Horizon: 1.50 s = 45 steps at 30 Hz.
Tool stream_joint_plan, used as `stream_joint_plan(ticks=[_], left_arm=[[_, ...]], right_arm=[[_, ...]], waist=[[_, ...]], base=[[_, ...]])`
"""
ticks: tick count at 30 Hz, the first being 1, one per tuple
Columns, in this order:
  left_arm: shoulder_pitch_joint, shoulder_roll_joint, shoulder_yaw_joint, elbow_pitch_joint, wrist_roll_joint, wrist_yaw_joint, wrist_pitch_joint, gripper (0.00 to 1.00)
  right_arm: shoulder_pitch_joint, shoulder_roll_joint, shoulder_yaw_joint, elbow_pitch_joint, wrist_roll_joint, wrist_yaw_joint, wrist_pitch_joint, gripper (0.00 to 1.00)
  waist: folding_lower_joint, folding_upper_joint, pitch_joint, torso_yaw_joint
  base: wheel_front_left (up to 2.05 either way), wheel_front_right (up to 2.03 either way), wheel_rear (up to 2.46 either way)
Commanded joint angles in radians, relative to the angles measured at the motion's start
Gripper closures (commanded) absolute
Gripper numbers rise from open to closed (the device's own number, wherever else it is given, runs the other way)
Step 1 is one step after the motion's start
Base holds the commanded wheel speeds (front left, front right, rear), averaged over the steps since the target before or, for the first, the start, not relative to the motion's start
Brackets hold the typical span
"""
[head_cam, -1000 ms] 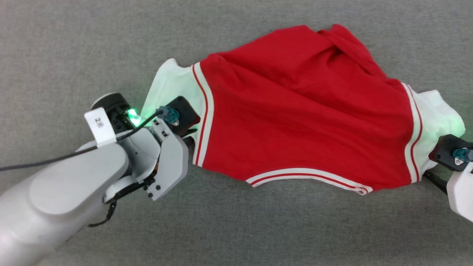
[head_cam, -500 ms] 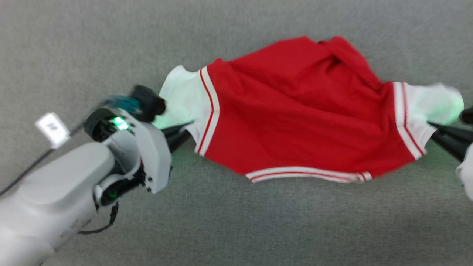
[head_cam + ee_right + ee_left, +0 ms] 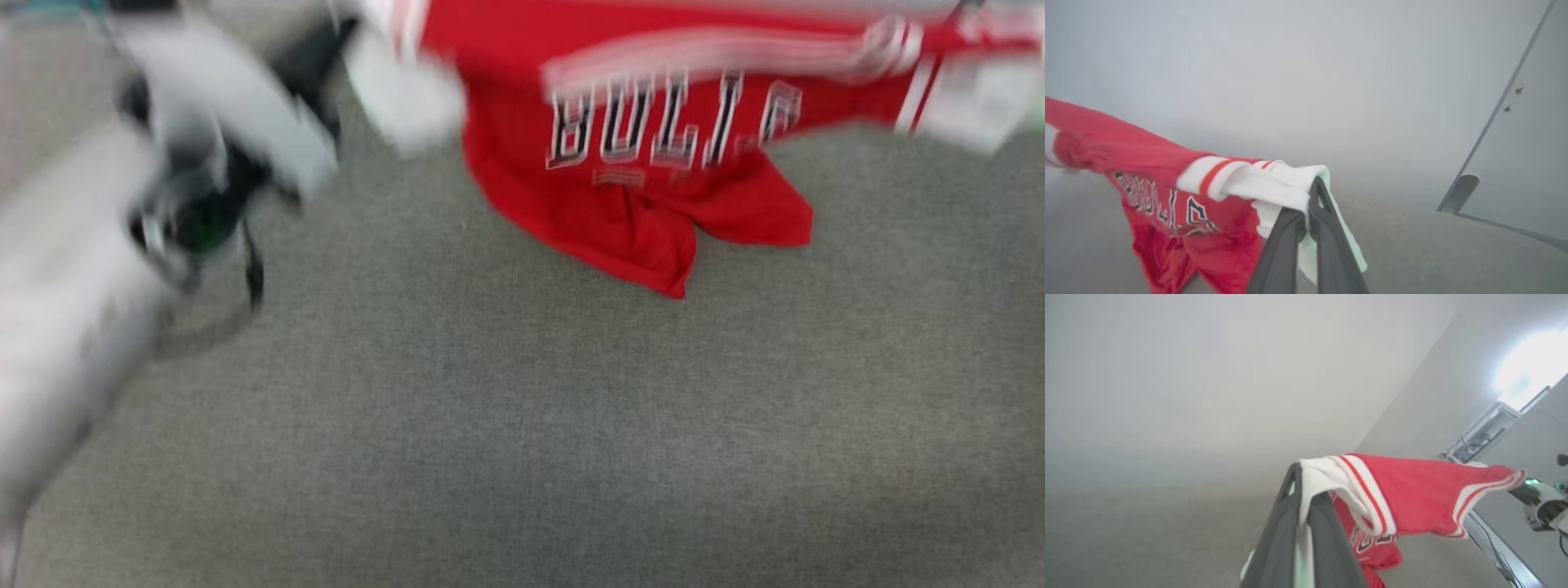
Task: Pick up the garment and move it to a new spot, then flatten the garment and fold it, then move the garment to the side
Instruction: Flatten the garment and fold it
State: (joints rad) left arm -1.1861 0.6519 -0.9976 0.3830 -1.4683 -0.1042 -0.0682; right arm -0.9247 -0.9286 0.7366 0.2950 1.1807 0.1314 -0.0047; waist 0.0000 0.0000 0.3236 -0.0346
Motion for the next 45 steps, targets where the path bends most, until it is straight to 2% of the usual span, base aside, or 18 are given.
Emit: stream_joint_plan(ticks=[1, 3, 6, 10, 15, 17, 21, 23, 24, 27, 31, 38, 39, 45], left_arm=[[-0.072, -0.037, 0.028, 0.059, -0.004, 0.018, -0.01, 1.0], [-0.168, -0.092, 0.063, 0.16, 0.003, 0.045, -0.035, 1.0], [-0.317, -0.16, 0.114, 0.307, 0.009, 0.056, -0.078, 1.0], [-0.503, -0.222, 0.196, 0.467, 0.011, 0.045, -0.158, 1.0], [-0.618, -0.254, 0.241, 0.568, 0.048, -0.001, -0.193, 1.0], [-0.608, -0.258, 0.249, 0.583, 0.042, -0.014, -0.194, 1.0], [-0.497, -0.257, 0.202, 0.551, 0.035, -0.025, -0.137, 1.0], [-0.419, -0.225, 0.137, 0.471, 0.071, -0.026, -0.116, 1.0], [-0.356, -0.222, 0.131, 0.43, 0.036, -0.026, -0.097, 1.0], [-0.19, -0.16, 0.091, 0.303, 0.014, -0.027, -0.082, 1.0], [0.033, -0.083, 0.056, 0.15, -0.019, -0.027, -0.12, 1.0], [0.354, 0.054, -0.017, -0.082, -0.04, -0.027, -0.159, 1.0], [0.354, 0.054, -0.017, -0.082, -0.04, -0.027, -0.159, 1.0], [0.541, 0.158, -0.068, -0.232, -0.036, -0.027, -0.175, 1.0]], right_arm=[[-0.075, 0.059, -0.047, 0.062, 0.003, -0.001, -0.01, 1.0], [-0.178, 0.145, -0.099, 0.159, -0.012, -0.001, -0.024, 1.0], [-0.351, 0.259, -0.178, 0.307, -0.035, -0.001, -0.061, 1.0], [-0.555, 0.339, -0.235, 0.456, -0.107, -0.002, -0.141, 1.0], [-0.677, 0.36, -0.26, 0.533, -0.15, -0.002, -0.201, 1.0], [-0.666, 0.353, -0.248, 0.532, -0.153, -0.002, -0.202, 1.0], [-0.557, 0.328, -0.18, 0.468, -0.138, -0.002, -0.167, 1.0], [-0.475, 0.299, -0.142, 0.408, -0.122, -0.002, -0.15, 1.0], [-0.425, 0.282, -0.131, 0.378, -0.106, -0.001, -0.146, 1.0], [-0.27, 0.222, -0.094, 0.271, -0.078, -0.001, -0.121, 1.0], [-0.059, 0.144, -0.085, 0.154, -0.027, -0.001, -0.082, 1.0], [0.256, 0.039, -0.106, -0.023, 0.025, -0.001, 0.003, 1.0], [0.256, 0.039, -0.106, -0.023, 0.025, -0.001, 0.003, 1.0], [0.493, -0.011, -0.168, -0.12, 0.043, -0.001, 0.065, 1.0]], waist=[[0.0, 0.0, 0.086, -0.013], [0.0, 0.0, 0.123, -0.021], [0.0, 0.0, 0.171, -0.035], [0.0, 0.0, 0.204, -0.048], [0.0, 0.0, 0.204, -0.052], [0.0, 0.0, 0.198, -0.051], [0.0, 0.0, 0.185, -0.045], [0.0, 0.0, 0.179, -0.043], [0.0, 0.0, 0.173, -0.04], [0.0, 0.0, 0.163, -0.037], [0.0, 0.0, 0.146, -0.039], [0.0, 0.0, 0.083, -0.035], [0.0, 0.0, 0.083, -0.035], [0.0, 0.0, 0.034, -0.021]], base=[[0.0, 0.0, 0.0], [0.0, 0.0, 0.0], [0.0, 0.0, 0.0], [0.0, 0.0, 0.0], [0.0, 0.0, 0.0], [0.0, 0.0, 0.0], [0.0, 0.0, 0.0], [0.0, 0.0, 0.0], [0.0, 0.0, 0.0], [0.0, 0.0, 0.0], [0.0, 0.0, 0.0], [0.0, 0.0, 0.0], [0.0, 0.0, 0.0], [0.0, 0.0, 0.0]])
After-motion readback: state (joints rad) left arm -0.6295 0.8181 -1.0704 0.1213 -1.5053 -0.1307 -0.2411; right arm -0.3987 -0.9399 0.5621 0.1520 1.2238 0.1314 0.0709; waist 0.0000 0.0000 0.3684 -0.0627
